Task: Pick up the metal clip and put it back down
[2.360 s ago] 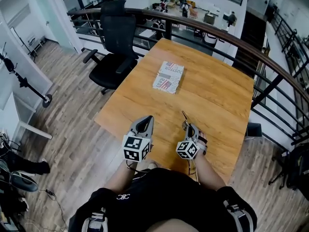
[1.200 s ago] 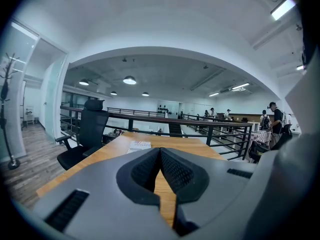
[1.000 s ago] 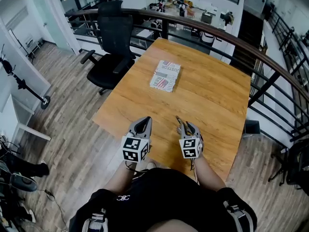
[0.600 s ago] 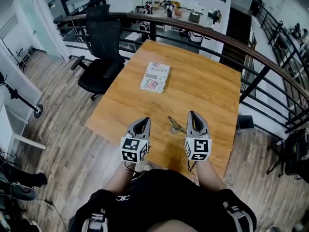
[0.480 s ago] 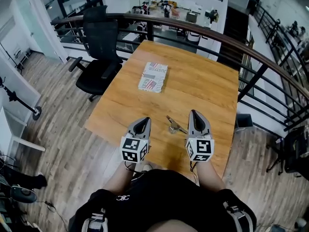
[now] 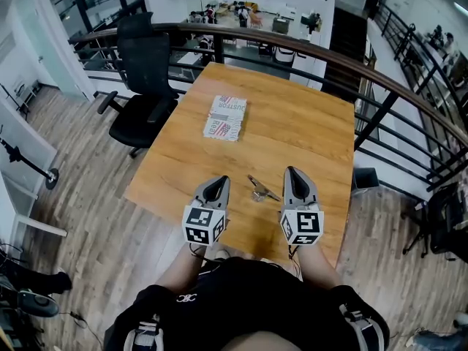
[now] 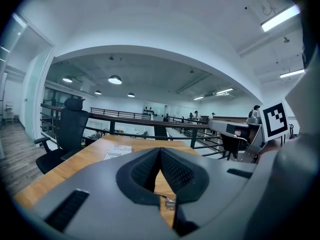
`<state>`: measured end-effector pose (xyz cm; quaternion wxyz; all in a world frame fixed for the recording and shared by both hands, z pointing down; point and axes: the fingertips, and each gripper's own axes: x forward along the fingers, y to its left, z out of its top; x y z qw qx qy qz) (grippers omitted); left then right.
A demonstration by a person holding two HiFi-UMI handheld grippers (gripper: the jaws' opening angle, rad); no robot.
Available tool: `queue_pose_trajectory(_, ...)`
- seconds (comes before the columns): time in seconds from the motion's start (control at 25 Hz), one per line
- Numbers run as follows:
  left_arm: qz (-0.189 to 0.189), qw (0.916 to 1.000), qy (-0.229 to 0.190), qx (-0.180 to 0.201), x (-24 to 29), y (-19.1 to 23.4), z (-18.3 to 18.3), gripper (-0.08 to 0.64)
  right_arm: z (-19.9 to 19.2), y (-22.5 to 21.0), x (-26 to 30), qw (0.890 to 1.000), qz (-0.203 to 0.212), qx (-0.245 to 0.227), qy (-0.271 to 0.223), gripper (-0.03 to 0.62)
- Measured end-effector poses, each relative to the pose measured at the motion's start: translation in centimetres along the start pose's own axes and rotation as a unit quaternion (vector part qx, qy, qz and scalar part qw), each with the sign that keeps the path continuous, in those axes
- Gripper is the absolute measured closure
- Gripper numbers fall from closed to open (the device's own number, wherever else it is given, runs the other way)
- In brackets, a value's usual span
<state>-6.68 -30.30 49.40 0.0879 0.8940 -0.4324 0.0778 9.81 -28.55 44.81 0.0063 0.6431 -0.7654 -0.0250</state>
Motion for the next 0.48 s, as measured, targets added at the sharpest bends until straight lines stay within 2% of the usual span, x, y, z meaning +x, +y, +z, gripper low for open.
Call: queue_pose_trajectory(0.48, 0.004, 1.0000, -0.001, -0.008, 0.5, 0.8, -0.4, 0.546, -0.8, 0.9, 1.3, 1.000, 0.017, -0.002, 0.007, 0.578)
